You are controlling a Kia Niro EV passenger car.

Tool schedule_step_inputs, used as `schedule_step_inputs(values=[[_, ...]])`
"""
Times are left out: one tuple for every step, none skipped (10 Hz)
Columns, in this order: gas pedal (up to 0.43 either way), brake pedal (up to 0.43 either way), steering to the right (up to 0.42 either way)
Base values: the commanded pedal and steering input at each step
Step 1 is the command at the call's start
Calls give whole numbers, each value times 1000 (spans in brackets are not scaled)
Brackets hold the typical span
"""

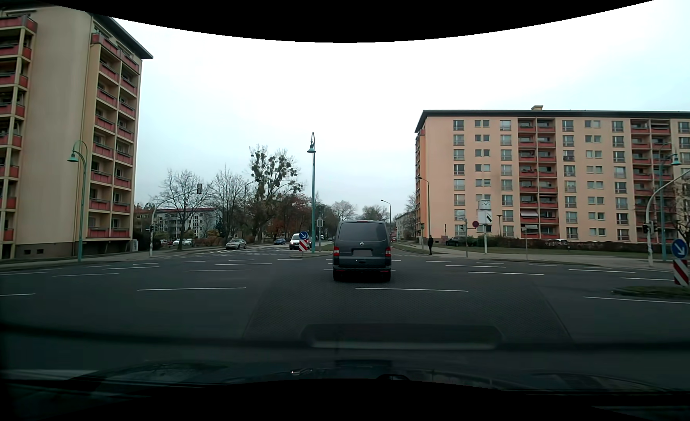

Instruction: Follow the waypoints while adhering to traffic rules and regulations

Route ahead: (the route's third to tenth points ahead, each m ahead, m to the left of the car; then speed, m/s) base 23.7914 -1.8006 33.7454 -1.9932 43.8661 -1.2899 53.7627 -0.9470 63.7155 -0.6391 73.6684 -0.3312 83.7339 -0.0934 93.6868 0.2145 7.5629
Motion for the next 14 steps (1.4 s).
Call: schedule_step_inputs(values=[[228,0,-6],[228,0,-6],[240,0,-6],[240,0,-6],[240,0,-6],[240,0,-6],[240,0,-6],[240,0,-6],[240,0,-6],[240,0,-6],[240,0,-5],[240,0,-6],[240,0,-5],[240,0,-5]])
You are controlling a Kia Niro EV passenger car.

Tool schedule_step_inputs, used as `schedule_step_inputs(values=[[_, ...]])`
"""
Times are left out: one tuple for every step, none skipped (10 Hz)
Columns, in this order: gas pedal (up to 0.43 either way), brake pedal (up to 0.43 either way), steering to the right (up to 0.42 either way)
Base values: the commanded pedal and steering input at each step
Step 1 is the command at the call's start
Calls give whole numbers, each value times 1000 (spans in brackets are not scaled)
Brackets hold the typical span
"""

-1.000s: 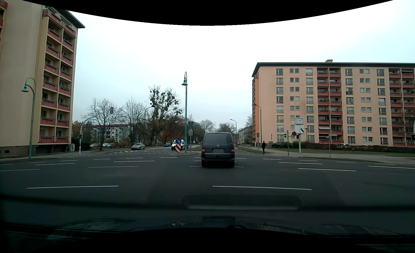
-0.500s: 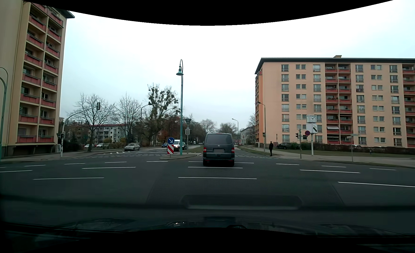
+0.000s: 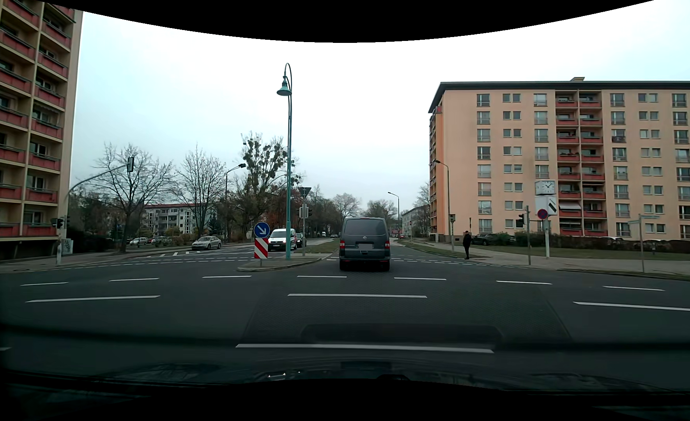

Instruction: Follow the waypoints while adhering to traffic rules and regulations

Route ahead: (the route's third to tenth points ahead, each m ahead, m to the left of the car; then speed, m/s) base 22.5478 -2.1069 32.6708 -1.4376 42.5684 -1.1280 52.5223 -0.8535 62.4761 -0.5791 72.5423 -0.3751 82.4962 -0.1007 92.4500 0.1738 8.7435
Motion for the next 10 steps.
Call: schedule_step_inputs(values=[[240,0,-5],[240,0,-6],[228,0,-6],[228,0,-6],[228,0,-5],[228,0,-6],[228,0,-5],[220,0,-4],[220,0,-5],[189,0,-4]])
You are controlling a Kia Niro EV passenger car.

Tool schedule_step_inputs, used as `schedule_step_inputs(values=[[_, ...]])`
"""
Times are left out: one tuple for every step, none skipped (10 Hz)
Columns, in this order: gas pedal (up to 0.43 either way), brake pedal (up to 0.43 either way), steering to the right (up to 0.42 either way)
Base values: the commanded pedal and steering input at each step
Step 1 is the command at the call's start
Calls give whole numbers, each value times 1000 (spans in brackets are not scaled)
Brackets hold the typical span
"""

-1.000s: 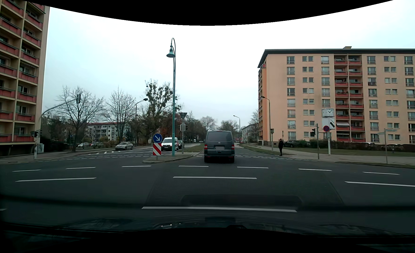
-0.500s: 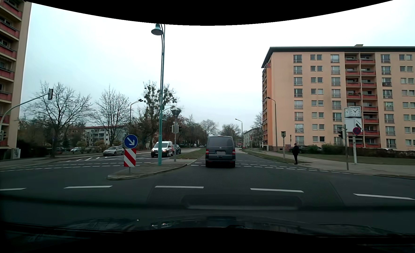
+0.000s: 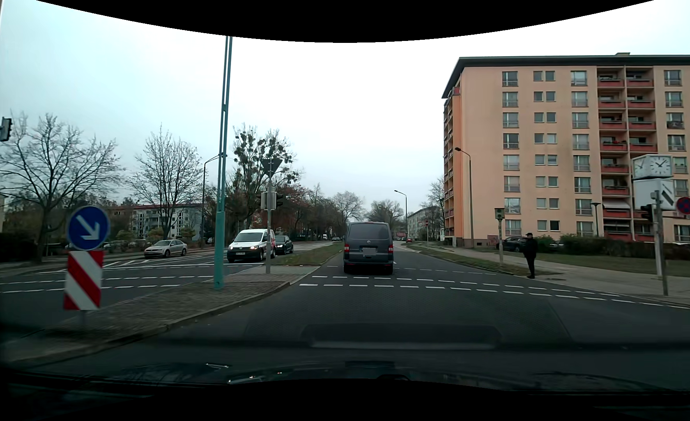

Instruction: Follow the waypoints while adhering to traffic rules and regulations

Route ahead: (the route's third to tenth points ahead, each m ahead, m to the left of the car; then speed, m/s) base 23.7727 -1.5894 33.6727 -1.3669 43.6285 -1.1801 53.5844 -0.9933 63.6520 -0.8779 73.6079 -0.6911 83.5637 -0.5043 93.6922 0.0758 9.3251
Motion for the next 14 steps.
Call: schedule_step_inputs(values=[[189,0,-4],[189,0,-1],[169,0,1],[157,0,1],[157,0,1],[157,0,1],[157,0,1],[157,0,1],[157,0,1],[157,0,1],[157,0,1],[157,0,1],[157,0,1],[157,0,1]])
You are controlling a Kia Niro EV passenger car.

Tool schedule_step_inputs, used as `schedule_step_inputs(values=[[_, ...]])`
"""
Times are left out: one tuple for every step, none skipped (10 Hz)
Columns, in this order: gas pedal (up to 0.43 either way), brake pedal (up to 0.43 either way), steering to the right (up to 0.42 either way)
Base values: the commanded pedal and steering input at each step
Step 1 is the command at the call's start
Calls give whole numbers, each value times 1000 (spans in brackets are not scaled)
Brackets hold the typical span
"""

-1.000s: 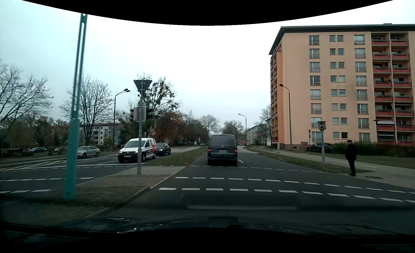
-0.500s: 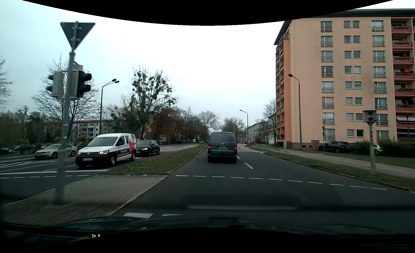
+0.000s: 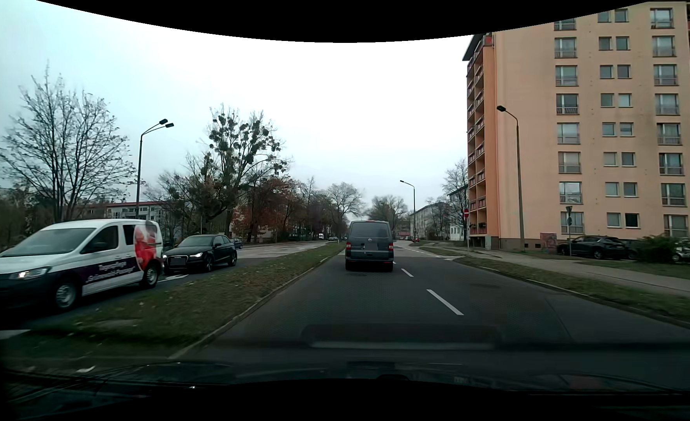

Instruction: Follow the waypoints while adhering to traffic rules and regulations

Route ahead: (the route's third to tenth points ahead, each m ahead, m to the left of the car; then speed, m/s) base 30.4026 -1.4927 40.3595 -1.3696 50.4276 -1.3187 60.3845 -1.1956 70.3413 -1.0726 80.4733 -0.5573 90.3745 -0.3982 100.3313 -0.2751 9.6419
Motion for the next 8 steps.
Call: schedule_step_inputs(values=[[157,0,1],[157,0,1],[157,0,1],[157,0,1],[169,0,0],[169,0,-1],[169,0,-1],[169,0,-1]])
